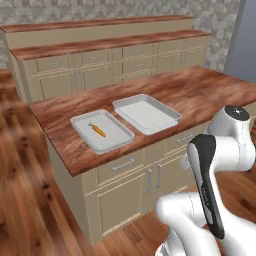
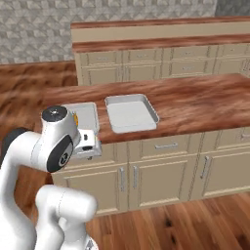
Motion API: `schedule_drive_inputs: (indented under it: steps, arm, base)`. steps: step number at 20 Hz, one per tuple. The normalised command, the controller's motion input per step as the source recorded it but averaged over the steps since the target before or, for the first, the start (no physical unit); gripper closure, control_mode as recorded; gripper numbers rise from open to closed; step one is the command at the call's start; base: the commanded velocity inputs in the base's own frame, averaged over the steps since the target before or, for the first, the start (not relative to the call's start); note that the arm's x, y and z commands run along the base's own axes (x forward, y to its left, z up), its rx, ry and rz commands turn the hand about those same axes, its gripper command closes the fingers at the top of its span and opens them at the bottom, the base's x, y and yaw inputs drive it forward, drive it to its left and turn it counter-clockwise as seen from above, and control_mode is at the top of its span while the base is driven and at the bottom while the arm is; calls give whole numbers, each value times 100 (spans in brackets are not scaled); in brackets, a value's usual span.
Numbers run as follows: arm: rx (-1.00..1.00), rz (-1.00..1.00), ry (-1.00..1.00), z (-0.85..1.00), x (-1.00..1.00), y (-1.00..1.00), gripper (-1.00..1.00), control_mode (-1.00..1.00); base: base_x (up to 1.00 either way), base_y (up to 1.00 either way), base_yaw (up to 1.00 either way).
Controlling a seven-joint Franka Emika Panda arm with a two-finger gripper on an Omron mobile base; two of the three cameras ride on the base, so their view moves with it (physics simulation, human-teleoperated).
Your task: Place one carrot and one chicken drumstick in each tupperware on the nearby counter, to pack two identical lunches.
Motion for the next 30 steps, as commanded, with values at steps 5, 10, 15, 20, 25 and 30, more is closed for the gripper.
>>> schedule_drive_inputs:
  steps: [5, 10, 15, 20, 25, 30]
  arm:
    - [0, 0, 0, 0, 0, 0, -100, 100]
    - [0, 0, 0, 0, 0, 0, -100, 100]
    - [0, 0, 0, 0, 0, 0, -100, 100]
    - [0, 0, 0, 0, 0, 0, -100, 100]
    - [0, 0, 0, 0, 0, 0, -100, 100]
    - [0, 0, 0, 0, 0, 0, -100, 100]
  base:
    - [-51, -100, -20]
    - [-4, -100, -42]
    - [0, -98, -55]
    - [12, -97, -62]
    - [19, -93, -61]
    - [26, -64, -61]
